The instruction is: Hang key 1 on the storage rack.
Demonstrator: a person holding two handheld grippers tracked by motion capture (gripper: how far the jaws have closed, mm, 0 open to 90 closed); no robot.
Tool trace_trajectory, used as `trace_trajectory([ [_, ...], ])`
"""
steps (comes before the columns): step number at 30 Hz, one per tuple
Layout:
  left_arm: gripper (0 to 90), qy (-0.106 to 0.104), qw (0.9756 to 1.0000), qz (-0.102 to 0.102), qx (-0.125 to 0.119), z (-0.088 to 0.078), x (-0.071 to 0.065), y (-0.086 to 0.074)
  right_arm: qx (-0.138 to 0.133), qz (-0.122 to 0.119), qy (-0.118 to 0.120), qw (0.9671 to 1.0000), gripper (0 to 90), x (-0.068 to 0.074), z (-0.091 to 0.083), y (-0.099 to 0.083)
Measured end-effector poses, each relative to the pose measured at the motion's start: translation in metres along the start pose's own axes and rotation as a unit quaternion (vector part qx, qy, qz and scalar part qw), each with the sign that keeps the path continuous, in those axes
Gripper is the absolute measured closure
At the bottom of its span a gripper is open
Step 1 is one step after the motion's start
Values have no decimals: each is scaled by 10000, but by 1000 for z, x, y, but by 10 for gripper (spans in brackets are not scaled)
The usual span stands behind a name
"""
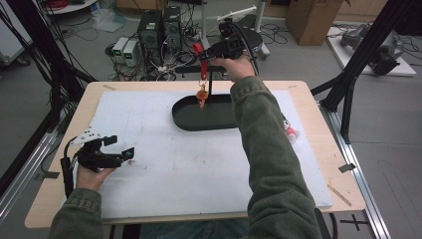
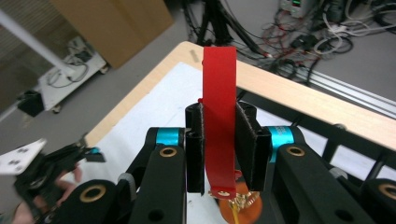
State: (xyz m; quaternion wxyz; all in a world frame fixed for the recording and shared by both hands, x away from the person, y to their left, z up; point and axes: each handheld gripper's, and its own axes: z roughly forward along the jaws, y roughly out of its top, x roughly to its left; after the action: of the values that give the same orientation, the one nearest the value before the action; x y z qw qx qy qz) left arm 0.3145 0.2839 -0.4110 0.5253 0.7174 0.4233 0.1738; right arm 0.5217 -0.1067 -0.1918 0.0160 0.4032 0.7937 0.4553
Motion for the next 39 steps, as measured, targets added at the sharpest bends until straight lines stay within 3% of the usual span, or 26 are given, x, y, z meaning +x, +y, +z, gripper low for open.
trace_trajectory([
  [2, 60, -27, 10000, -8, -5, 1, 0, 0, 108, -96, -236, 9996, 751, -1, 4, 7],
  [7, 60, -54, 10000, -4, 23, 5, -1, 0, 60, -187, -306, 9993, 750, -2, 8, 23],
  [10, 60, -33, 10000, -8, 38, 5, 0, 0, -9, -68, -385, 9992, 751, -7, 14, 26],
  [14, 60, -6, 10000, 34, 40, 3, 0, 0, 163, 134, -519, 9984, 751, -13, 24, 26],
  [25, 60, -7, 10000, 32, 47, 4, 1, 0, 252, 394, -925, 9946, 751, -23, 38, 24],
  [31, 60, 7, 10000, 17, 42, 4, 1, 0, -31, 533, -1022, 9933, 750, -30, 41, 19],
  [34, 60, 20, 10000, 24, 51, 4, 2, 0, -237, 445, -978, 9939, 750, -33, 43, 16],
  [39, 60, 9, 10000, 29, 26, 4, 2, 1, -647, 276, -1027, 9922, 744, -34, 47, 18],
])
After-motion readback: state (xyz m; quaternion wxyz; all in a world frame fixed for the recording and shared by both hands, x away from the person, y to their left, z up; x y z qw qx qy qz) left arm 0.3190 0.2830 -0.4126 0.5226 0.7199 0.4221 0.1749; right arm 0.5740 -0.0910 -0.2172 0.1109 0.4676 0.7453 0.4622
